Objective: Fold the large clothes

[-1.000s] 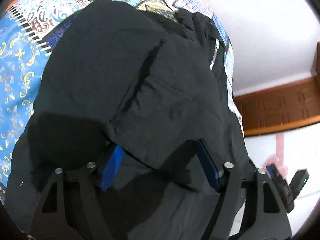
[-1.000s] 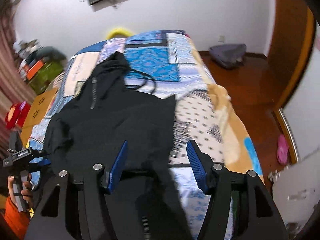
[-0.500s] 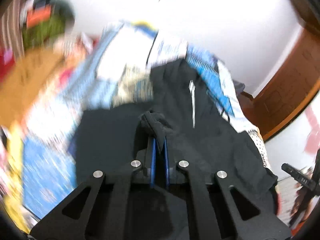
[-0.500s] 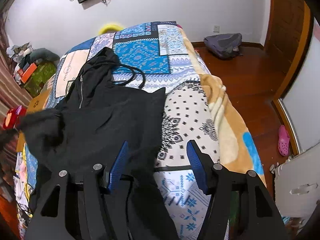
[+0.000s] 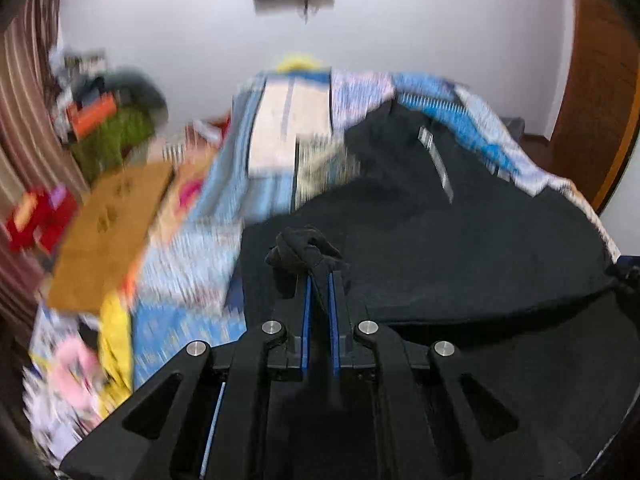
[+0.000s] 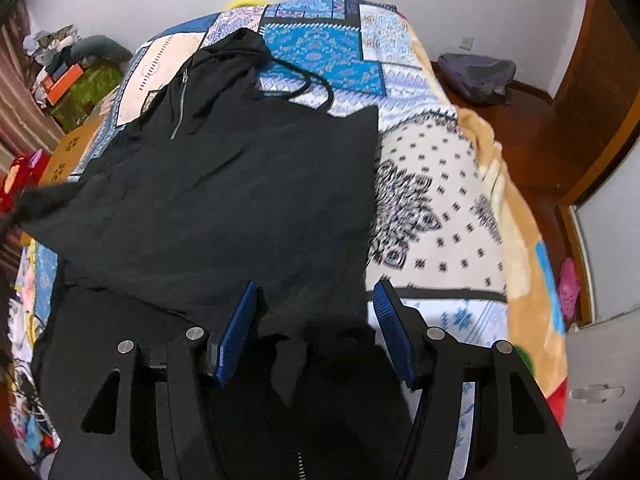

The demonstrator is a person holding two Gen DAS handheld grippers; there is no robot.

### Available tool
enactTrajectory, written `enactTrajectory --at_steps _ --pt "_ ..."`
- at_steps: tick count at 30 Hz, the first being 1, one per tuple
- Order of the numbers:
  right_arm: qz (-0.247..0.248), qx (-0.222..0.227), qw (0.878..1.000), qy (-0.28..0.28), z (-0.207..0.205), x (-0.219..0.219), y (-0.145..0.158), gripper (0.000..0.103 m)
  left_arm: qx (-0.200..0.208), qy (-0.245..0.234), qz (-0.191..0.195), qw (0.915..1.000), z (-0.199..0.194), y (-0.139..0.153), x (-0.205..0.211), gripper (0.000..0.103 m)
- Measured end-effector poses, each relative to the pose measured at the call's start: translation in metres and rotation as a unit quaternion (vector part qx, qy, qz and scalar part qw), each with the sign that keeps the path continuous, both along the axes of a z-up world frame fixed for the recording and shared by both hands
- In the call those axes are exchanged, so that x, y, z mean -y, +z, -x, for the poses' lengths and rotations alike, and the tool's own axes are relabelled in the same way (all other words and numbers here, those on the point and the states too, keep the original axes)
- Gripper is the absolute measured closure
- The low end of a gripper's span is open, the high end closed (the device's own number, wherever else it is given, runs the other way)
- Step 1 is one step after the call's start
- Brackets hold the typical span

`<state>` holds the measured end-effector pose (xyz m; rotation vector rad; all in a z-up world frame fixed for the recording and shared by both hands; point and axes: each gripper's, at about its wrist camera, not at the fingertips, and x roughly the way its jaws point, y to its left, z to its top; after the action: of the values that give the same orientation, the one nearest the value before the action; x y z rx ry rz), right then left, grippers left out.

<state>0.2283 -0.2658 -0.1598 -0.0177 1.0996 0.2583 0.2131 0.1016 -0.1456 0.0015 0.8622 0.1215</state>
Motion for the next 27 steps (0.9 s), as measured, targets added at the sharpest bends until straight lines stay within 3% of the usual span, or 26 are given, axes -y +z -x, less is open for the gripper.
enactTrajectory --at_steps 5,10,12,14,15,20,27 --pt "-0.002 -0.003 1.000 -0.006 0.002 0.000 -0.001 0.045 -0.069 0.015 0.058 0.9958 0.011 -0.051 -0.017 0.089" --pt "0.005 -0.001 1.000 -0.006 0.002 -0.006 0.000 0.043 -0.106 0.020 0.102 0.9889 0.019 -0.079 -0.022 0.082" --pt "0.006 -0.005 1.000 -0.005 0.001 -0.006 0.001 0.043 -0.112 0.020 0.089 0.9895 0.021 -0.078 -0.022 0.068" --pt "0.003 -0.007 1.000 -0.003 -0.001 -0.007 0.004 0.043 -0.120 0.023 0.066 0.9903 0.022 -0.074 -0.022 0.055" --pt "0.000 -0.002 1.000 -0.004 -0.001 -0.006 0.007 0.043 -0.120 0.025 0.055 0.9909 0.022 -0.069 -0.022 0.053" --pt "-0.001 0.029 1.000 -0.002 -0.007 -0.010 0.028 0.043 -0.089 0.022 0.016 0.9956 0.017 -0.034 -0.023 0.052" --pt "-0.024 0.091 0.995 0.018 -0.029 -0.025 0.074 0.043 -0.014 -0.014 0.011 0.9997 -0.022 0.036 -0.006 0.044"
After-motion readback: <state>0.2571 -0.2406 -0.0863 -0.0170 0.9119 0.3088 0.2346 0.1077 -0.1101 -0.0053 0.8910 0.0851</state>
